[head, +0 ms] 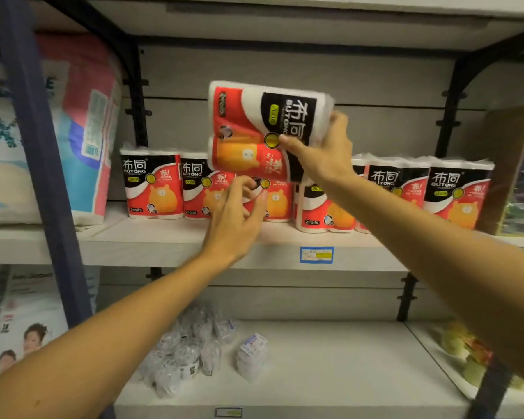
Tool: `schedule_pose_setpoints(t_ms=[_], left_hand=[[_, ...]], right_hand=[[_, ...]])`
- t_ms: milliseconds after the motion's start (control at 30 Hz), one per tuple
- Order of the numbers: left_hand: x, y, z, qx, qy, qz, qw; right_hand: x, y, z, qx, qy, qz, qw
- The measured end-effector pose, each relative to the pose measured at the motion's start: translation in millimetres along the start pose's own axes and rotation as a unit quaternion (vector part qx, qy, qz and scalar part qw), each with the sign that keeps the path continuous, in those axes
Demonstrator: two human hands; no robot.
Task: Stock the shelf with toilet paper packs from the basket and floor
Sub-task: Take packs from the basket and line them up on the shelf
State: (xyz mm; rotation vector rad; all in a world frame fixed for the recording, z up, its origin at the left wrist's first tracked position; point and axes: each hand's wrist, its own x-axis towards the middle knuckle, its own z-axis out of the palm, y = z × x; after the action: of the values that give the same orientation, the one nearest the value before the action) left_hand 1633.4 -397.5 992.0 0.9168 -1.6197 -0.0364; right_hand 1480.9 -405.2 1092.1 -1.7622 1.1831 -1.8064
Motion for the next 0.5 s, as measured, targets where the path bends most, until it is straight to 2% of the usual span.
schedule_pose_setpoints(t_ms=[100,233,300,400,500], left_hand=[[-8,-16,-10,0.067,-0.020,0.033,0.997],[-15,-31,-25,0.098,-0.031,0.023,0.994],[-16,-35,-33,0.107,-0.027,0.015,0.994],[-15,-40,-43,0.117,-0.020,0.008,0.993],[-12,-46,-48,0.114,-0.022,-0.007,0.993]], right_hand=[[15,-15,5,-0.142,-0.033,-0.149,0.978],[21,-11,21,-0.360,-0.087,-0.282,0.885],[23,0,28,-0.399,-0.104,-0.305,0.859],[28,21,39,-0.437,-0.128,-0.294,0.840],[31,39,49,-0.507,-0.150,-0.311,0.790]])
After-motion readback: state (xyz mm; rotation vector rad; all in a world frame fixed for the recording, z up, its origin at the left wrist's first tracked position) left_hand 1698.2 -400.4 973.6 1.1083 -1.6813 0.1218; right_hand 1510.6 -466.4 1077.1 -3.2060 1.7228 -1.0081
